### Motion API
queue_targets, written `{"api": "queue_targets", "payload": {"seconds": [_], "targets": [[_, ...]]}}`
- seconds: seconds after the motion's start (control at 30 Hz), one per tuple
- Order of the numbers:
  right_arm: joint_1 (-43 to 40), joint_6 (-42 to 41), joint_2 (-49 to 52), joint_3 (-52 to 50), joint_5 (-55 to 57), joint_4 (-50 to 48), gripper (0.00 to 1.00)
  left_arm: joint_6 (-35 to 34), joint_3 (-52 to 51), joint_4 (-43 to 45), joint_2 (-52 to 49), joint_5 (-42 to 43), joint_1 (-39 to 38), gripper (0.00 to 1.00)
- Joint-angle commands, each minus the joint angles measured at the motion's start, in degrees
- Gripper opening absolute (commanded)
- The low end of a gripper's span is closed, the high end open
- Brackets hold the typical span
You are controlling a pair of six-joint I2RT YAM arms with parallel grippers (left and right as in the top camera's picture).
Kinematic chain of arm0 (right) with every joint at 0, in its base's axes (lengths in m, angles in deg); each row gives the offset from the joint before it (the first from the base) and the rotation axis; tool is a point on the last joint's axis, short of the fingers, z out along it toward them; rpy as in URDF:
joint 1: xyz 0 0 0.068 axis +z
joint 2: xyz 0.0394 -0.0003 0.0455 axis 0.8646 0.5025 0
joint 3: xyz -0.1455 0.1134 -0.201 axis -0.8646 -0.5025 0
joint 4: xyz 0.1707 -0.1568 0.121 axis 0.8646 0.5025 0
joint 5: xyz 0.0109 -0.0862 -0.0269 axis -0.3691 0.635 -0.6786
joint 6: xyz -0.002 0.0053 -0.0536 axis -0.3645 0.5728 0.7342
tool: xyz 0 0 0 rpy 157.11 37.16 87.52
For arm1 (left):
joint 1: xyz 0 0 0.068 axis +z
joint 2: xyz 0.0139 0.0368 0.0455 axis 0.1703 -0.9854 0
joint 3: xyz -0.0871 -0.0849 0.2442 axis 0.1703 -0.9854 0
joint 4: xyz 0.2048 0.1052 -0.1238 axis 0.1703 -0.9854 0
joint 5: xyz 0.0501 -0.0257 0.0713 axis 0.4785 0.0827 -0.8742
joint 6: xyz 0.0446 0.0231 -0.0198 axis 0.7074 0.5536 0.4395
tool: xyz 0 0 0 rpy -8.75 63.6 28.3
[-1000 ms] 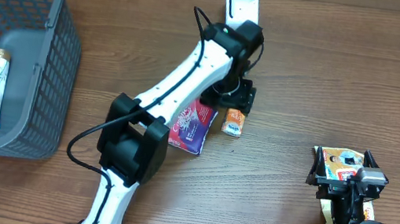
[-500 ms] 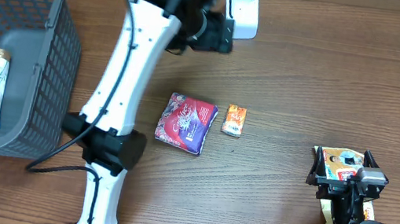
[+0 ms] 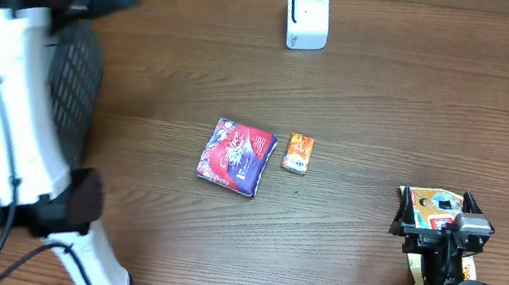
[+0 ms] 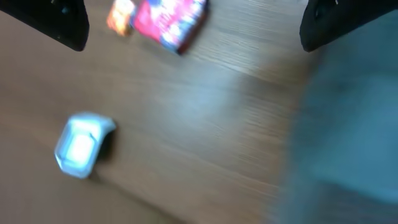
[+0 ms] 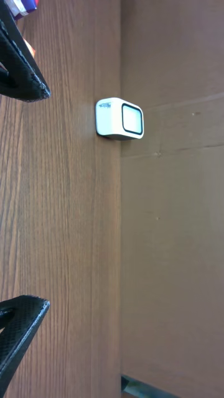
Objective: Scan the item barcode
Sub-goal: 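Move the left gripper back into the basket over the white tube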
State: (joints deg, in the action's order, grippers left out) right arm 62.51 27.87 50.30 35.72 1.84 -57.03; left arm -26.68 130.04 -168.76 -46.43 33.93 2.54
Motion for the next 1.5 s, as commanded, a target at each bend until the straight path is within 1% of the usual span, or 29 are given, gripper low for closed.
{"api": "queue_targets", "payload": {"seconds": [0.0, 0.13, 0.23, 0.3, 0.4, 0.47, 0.6, 0.67, 0.73, 0.97, 1.3, 1.47], "targets": [[0.31, 0.26, -0.57, -0.61, 0.11, -0.39, 1.0, 1.46, 0.96, -0.26, 1.88, -0.44, 6.43, 1.0], [0.31, 0.24, -0.57, -0.61, 0.09, -0.39, 1.0, 1.46, -0.66, -0.24, 1.38, -0.46, 12.63, 1.0], [0.31, 0.26, -0.57, -0.61, 0.09, -0.39, 1.0, 1.46, -2.56, -0.07, 0.39, -1.46, 14.43, 1.0], [0.31, 0.26, -0.57, -0.61, 0.09, -0.39, 1.0, 1.42, -3.67, 0.87, -0.28, -6.16, 14.75, 1.0], [0.31, 0.26, -0.57, -0.61, 0.09, -0.39, 1.0, 0.28, -4.11, 2.84, -1.73, -17.25, 14.75, 1.0], [0.31, 0.26, -0.57, -0.61, 0.09, -0.39, 1.0, -0.11, -4.11, 3.67, -2.6, -21.33, 14.73, 1.0], [0.31, 0.26, -0.57, -0.61, 0.09, -0.39, 1.0, -0.79, -4.15, 3.76, -5.01, -24.46, 14.91, 1.0], [0.31, 0.26, -0.57, -0.61, 0.09, -0.39, 1.0, -2.19, -4.15, 3.23, -6.73, -26.14, 15.21, 1.0], [0.31, 0.26, -0.57, -0.61, 0.09, -0.39, 1.0, -3.15, -4.15, 2.4, -8.52, -26.82, 15.67, 1.0], [0.31, 0.26, -0.57, -0.61, 0.09, -0.39, 1.0, -3.37, -4.2, 0.11, -12.76, -26.8, 17.81, 1.0], [0.31, 0.26, -0.57, -0.61, 0.09, -0.39, 1.0, -4.63, -5.38, -0.26, -13.14, -26.69, 22.29, 1.0], [0.31, 0.26, -0.57, -0.61, 0.11, -0.39, 1.0, -4.57, -9.03, -0.24, -13.14, -23.28, 24.04, 1.0]]}}
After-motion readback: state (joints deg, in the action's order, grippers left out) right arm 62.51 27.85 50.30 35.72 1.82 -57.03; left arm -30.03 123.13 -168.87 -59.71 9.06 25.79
